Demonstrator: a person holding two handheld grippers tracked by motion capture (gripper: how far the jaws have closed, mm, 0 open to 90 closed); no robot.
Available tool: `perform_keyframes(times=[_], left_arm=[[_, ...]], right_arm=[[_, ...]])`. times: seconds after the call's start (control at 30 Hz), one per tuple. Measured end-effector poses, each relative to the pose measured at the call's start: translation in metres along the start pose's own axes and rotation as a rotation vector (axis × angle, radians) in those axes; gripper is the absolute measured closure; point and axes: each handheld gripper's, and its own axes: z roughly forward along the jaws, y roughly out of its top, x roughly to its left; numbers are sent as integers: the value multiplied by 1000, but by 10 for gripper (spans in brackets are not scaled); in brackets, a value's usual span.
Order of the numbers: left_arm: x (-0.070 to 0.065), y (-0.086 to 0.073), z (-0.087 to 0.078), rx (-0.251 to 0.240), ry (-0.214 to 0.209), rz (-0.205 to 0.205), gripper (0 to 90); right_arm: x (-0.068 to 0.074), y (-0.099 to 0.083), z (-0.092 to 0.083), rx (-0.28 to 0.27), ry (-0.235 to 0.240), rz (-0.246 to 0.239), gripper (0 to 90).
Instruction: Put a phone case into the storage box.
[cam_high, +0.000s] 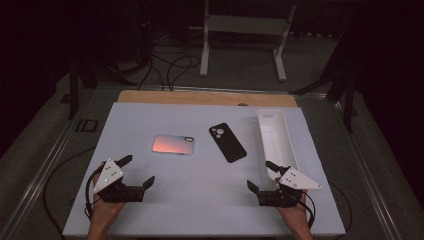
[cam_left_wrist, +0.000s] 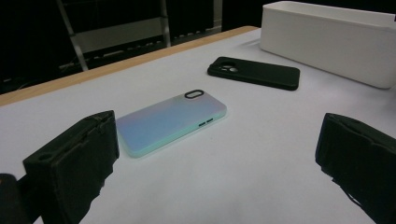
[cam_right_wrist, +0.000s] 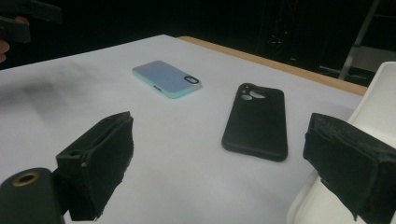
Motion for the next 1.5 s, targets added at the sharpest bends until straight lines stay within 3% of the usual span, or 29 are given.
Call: perform_keyframes(times=[0.77,0.9,1.03,1.2,1.33,1.5], left_arm=[[0,1,4,4,9,-18,3],[2,8,4,3,18,-15,3],[4,17,6,11,53,-7,7],[6,24,13,27,49,-6,7],[7,36,22,41,61,28,7],[8,48,31,40,56,41,16]], right_arm=[[2,-4,2,8,-18,9,87],[2,-3,1,1,-24,6,87],[2,0,0,-10,-24,10,87],[1,0,-2,-17,-34,22,87],[1,0,-3,-21,-39,30,87],[2,0,-3,-22,-42,28,87]])
